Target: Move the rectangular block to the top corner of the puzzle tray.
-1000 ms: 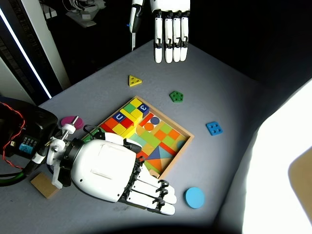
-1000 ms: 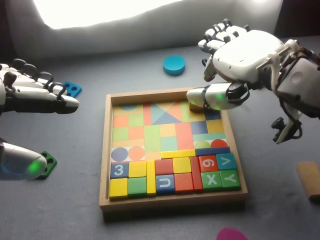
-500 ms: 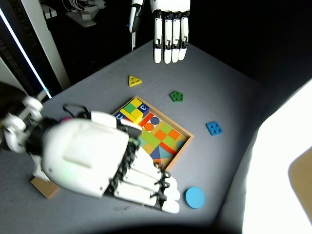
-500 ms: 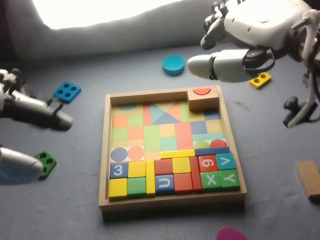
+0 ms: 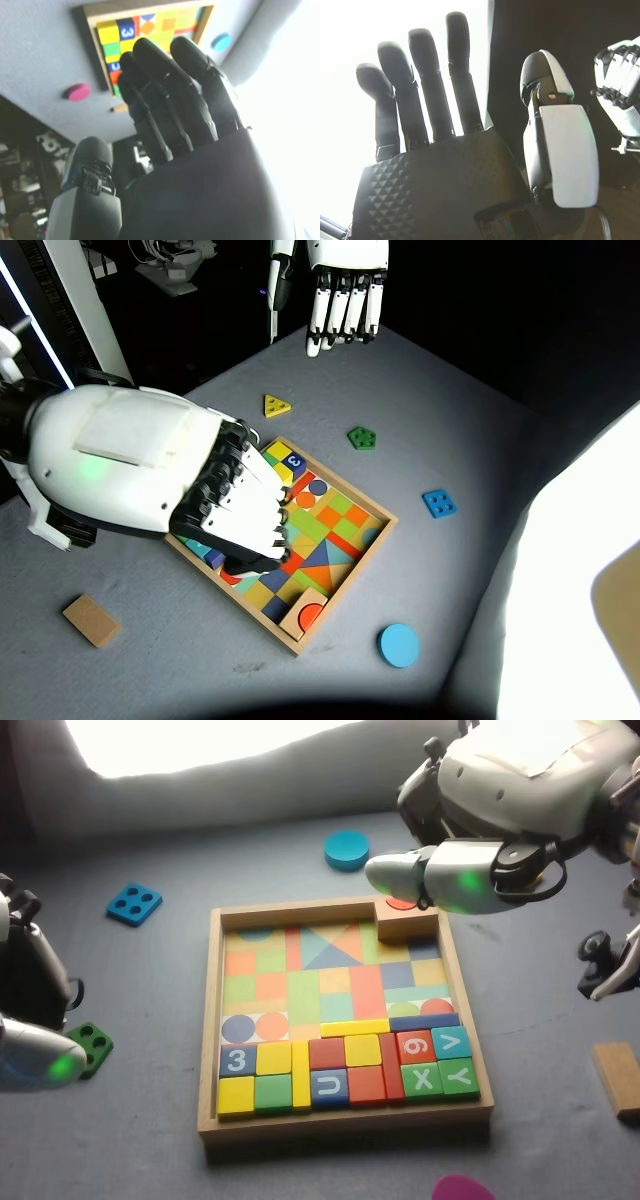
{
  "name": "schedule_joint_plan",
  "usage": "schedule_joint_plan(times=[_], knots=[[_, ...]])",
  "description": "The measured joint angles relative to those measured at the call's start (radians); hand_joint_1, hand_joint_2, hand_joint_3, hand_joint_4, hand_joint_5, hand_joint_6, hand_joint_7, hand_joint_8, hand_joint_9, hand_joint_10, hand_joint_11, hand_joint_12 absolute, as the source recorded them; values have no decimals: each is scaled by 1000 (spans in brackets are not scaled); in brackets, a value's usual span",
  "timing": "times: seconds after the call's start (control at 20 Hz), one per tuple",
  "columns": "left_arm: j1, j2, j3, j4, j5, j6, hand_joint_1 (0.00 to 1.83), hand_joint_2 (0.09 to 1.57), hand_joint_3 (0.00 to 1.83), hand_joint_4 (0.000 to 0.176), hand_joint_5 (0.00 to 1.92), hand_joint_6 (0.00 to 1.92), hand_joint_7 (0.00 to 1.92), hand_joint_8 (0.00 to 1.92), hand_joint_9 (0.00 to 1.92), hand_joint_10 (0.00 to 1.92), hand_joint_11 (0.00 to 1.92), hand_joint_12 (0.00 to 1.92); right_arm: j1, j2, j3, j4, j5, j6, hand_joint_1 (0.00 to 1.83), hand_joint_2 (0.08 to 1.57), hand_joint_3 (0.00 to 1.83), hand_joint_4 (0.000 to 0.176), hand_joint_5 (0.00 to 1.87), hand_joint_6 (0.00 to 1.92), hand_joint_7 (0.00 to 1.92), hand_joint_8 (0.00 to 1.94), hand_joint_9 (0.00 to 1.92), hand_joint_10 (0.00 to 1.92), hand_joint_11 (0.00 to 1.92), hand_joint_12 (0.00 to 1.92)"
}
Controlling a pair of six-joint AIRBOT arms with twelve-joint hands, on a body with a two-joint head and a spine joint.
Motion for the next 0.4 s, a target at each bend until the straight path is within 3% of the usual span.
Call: schedule_joint_plan(times=[0.15, 0.25, 0.4], knots=[[0, 0, 17, 0, 1, 1, 61, 1346, 2, 0, 775, 1508, 977, 1442, 933, 1706, 737, 1903, 0, 3, -11, 0, -4, -2, 0, 1247, 1, 0, 1017, 1745, 1115, 1746, 1139, 1921, 996, 1921], [0, 0, 16, 0, 1, 0, 72, 1343, 1, 0, 759, 1590, 948, 1553, 934, 1773, 766, 1920, 0, 5, -12, 0, -3, -2, 0, 1248, 1, 0, 1017, 1753, 1165, 1754, 1204, 1921, 1036, 1921], [0, 0, 15, 0, 1, 0, 106, 1341, 0, 0, 750, 1616, 936, 1563, 929, 1783, 779, 1921, 0, 5, -13, 0, -3, 2, 0, 1249, 1, 0, 1009, 1801, 1158, 1799, 1206, 1921, 1032, 1921]])
